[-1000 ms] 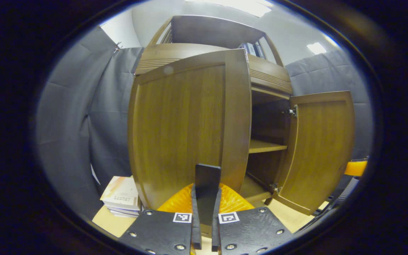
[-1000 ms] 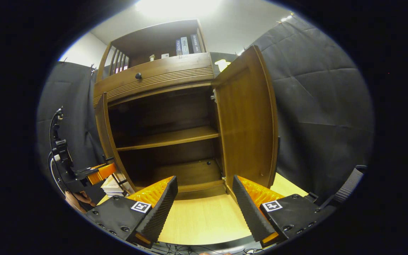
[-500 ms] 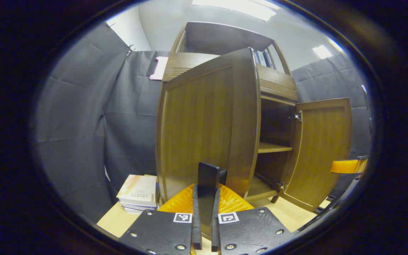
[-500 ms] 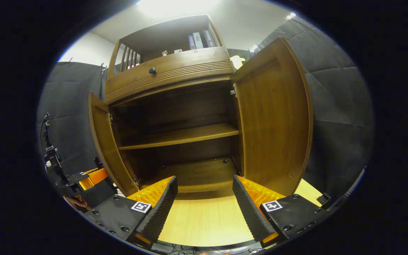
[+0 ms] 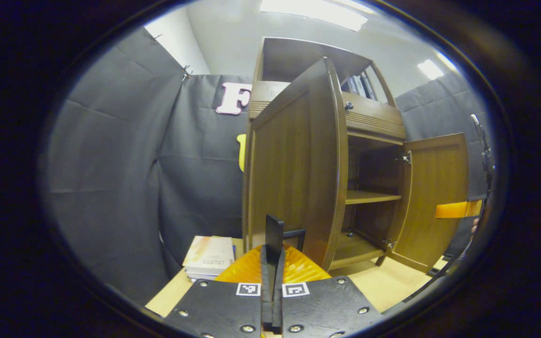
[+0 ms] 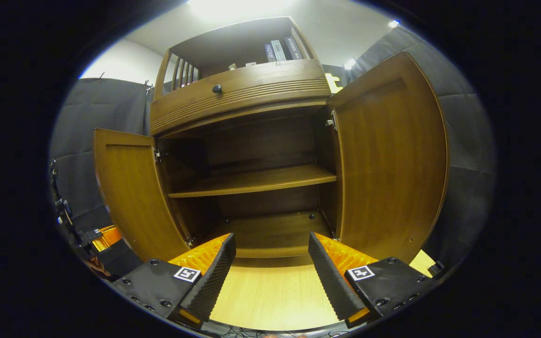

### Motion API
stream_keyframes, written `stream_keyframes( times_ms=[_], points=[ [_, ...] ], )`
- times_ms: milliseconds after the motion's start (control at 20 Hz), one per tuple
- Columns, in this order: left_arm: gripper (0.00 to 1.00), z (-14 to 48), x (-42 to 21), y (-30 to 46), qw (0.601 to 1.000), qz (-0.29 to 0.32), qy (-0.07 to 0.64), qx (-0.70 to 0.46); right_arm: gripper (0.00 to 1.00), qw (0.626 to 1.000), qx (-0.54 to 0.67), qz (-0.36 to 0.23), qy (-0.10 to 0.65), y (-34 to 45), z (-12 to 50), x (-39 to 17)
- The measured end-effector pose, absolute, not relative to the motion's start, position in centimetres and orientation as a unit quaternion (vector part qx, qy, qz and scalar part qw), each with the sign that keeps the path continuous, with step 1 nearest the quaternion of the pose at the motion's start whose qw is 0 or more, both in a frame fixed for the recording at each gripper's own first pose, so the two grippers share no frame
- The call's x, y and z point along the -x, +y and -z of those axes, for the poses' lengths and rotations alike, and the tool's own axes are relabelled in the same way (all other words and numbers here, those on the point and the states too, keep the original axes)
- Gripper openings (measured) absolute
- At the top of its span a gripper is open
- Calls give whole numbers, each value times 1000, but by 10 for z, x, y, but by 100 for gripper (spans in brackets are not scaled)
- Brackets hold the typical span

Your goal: Open the right door of the double-door shoe cabinet with the right hand, and open the left door with the left hand.

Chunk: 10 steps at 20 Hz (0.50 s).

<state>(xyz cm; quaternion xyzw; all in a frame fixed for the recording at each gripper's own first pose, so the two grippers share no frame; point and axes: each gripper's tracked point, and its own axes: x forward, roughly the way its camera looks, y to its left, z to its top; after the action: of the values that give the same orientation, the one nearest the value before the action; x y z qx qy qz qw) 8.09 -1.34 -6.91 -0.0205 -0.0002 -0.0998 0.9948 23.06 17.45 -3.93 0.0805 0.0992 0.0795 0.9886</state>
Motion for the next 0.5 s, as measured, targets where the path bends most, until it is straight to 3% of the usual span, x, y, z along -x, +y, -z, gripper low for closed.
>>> stream_keyframes(
  times_ms=[500],
  points=[
    [4, 59, -89, 86, 991, 127, -7, 40, 99, 990, -54, -93, 95, 188, 33, -240]
  ],
)
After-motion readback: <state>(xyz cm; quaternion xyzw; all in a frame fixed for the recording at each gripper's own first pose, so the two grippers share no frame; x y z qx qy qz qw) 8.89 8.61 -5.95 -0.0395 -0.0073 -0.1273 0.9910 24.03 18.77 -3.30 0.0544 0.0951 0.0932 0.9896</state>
